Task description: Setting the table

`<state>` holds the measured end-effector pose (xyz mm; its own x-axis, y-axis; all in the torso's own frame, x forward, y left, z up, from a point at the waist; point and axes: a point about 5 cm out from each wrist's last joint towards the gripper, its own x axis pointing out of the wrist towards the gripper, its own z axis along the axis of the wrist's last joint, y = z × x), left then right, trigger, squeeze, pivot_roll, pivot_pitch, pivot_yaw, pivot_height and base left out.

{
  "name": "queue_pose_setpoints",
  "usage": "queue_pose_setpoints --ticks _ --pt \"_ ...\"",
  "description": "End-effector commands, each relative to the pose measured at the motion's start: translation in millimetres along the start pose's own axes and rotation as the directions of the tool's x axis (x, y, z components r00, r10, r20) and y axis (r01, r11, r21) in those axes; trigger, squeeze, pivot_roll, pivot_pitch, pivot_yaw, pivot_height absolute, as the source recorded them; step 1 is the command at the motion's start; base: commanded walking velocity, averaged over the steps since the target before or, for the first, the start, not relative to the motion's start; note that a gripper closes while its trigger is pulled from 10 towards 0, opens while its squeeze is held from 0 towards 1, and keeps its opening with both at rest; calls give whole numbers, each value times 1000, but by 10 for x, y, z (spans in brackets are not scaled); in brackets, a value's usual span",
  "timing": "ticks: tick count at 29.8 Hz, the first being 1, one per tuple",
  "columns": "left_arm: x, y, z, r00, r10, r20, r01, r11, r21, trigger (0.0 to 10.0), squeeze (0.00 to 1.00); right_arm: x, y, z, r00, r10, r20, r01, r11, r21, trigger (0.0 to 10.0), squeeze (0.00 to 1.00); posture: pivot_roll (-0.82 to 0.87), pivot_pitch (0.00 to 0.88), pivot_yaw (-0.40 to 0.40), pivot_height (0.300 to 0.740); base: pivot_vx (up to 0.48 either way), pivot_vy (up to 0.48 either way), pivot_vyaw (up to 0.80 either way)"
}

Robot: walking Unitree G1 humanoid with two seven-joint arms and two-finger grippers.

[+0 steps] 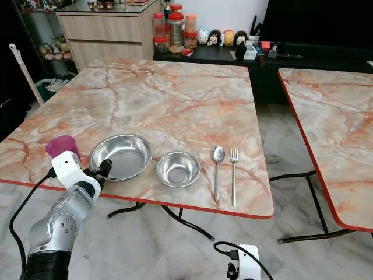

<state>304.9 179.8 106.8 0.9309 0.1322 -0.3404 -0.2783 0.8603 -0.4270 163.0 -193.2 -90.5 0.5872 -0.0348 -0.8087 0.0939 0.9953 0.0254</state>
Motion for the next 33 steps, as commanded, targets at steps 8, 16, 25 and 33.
queue_pose_setpoints --ticks 8,16,25,33 --pt "43 -35 7 1000 13 -22 -13 1000 21 10000 0 7 1 23 1000 -7 4 7 1000 29 10000 0 39 0 27 732 0 0 0" --pt "63 -41 -5 999 28 -35 -27 1000 13 10000 0 10 11 31 1000 -6 6 6 999 32 10000 0 39 0 28 732 0 0 0" --pt "81 -9 -3 997 63 -35 -63 998 2 10000 0 10 13 31 1000 -8 5 8 999 38 10000 0 37 0 28 732 0 0 0" --pt "96 42 -76 990 111 -84 -111 994 4 10000 0 10 13 27 1000 -9 4 9 999 44 10000 0 34 0 32 732 0 0 0"
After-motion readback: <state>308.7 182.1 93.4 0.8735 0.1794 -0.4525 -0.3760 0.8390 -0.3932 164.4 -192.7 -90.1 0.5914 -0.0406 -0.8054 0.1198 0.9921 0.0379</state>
